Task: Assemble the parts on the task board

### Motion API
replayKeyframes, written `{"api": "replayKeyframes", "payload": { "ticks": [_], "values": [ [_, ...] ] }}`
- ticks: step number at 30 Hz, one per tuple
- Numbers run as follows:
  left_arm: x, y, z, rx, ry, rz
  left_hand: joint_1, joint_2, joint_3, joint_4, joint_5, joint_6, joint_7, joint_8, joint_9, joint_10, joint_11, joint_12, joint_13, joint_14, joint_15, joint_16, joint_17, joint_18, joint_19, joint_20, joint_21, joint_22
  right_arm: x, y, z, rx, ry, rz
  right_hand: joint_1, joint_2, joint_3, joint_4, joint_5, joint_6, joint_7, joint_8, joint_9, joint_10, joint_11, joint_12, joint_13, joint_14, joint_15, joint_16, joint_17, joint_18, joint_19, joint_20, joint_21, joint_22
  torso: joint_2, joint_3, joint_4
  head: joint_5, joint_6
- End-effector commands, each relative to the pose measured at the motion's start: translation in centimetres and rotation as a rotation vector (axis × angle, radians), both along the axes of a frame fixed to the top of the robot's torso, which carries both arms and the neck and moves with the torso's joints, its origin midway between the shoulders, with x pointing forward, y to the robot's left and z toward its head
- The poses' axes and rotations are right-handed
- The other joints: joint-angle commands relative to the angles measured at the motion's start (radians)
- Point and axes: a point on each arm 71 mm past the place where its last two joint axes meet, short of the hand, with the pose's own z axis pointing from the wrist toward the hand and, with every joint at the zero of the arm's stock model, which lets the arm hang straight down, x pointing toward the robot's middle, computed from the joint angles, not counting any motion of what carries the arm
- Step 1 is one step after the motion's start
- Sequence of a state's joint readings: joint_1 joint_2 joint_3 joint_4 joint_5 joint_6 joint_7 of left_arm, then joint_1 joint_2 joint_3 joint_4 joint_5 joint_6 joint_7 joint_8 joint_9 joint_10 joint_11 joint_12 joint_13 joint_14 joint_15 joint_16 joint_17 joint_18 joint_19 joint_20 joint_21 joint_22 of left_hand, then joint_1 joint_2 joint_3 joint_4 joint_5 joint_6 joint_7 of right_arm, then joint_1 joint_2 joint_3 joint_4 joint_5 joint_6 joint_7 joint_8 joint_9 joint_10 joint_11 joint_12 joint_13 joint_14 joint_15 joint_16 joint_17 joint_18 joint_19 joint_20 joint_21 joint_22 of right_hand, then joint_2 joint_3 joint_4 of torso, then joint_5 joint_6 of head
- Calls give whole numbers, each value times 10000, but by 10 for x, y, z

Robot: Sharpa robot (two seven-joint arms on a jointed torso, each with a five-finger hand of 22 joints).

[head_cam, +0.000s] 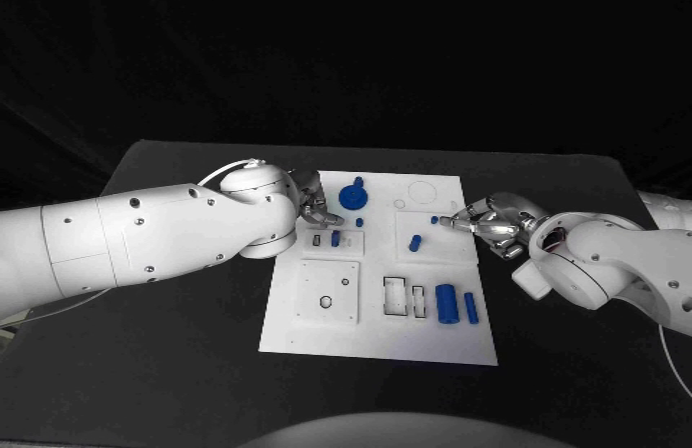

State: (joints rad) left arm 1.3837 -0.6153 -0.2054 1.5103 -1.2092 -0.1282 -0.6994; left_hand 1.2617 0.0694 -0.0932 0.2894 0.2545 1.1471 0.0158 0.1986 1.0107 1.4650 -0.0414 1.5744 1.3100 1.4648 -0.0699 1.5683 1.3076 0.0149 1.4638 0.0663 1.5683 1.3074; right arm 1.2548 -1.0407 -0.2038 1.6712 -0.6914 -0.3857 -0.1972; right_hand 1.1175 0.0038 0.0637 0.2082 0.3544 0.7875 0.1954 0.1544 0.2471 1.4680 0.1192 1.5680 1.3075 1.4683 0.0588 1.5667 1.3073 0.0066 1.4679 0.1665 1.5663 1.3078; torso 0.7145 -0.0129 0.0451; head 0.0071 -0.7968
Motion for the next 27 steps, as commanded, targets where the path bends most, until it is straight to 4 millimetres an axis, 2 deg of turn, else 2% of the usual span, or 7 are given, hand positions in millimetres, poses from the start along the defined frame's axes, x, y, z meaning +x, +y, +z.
{"api": "replayKeyframes", "payload": {
  "ticks": [1, 11, 17, 27],
  "values": [
    [-1, 1, -1, -136, 317, 173, 256, -10, 73, 11, -183, -1, -82, -64, 10, 1058, -53, -36, 2608, 1060, -50, 25, 2632, -149, 1070, -71, 25, 2634, 0, 1, 0, -33, -48, 146, 12, 78, -67, 7, -44, -43, 27, 42, -16, 1028, 71, 28, 2633, 1025, 65, 41, 2635, -66, 1029, 68, 45, 2630, 5, -5, -6, -1, -4],
    [-1, 7, -3, -87, 520, 168, 400, -92, -45, 47, -461, 31, -55, -91, -4, 1058, -32, -36, 2608, 1060, -51, 25, 2632, -149, 1070, -69, 25, 2634, 0, 1, 0, -37, -47, 134, 12, 78, -67, 7, -44, -43, 27, 42, -16, 1028, 71, 28, 2633, 1025, 65, 41, 2635, -66, 1029, 68, 45, 2630, 0, 1, 1, -25, -27],
    [-2, 7, -4, -1, 702, 74, 325, -99, -112, 49, -485, 40, -43, -99, -11, 1058, -19, -36, 2608, 1060, -48, 25, 2632, -149, 1070, -70, 25, 2634, 0, 1, 0, -36, -60, 127, 12, 78, -67, 7, -44, -43, 27, 42, -16, 1028, 71, 28, 2633, 1025, 65, 41, 2635, -66, 1029, 68, 45, 2630, -2, -4, -17, -41, -18],
    [-3, 5, -5, 45, 859, -10, 238, -124, -205, 50, -509, 52, -34, -109, -16, 1058, -10, -36, 2608, 1060, -46, 25, 2632, -149, 1070, -68, 25, 2634, 0, 1, 0, -40, -59, 122, 24, 98, -83, 7, -49, -44, 34, 51, -22, 1028, 77, 28, 2633, 1025, 72, 41, 2635, -66, 1029, 76, 45, 2630, 4, 0, 3, -31, -13]
  ]
}}
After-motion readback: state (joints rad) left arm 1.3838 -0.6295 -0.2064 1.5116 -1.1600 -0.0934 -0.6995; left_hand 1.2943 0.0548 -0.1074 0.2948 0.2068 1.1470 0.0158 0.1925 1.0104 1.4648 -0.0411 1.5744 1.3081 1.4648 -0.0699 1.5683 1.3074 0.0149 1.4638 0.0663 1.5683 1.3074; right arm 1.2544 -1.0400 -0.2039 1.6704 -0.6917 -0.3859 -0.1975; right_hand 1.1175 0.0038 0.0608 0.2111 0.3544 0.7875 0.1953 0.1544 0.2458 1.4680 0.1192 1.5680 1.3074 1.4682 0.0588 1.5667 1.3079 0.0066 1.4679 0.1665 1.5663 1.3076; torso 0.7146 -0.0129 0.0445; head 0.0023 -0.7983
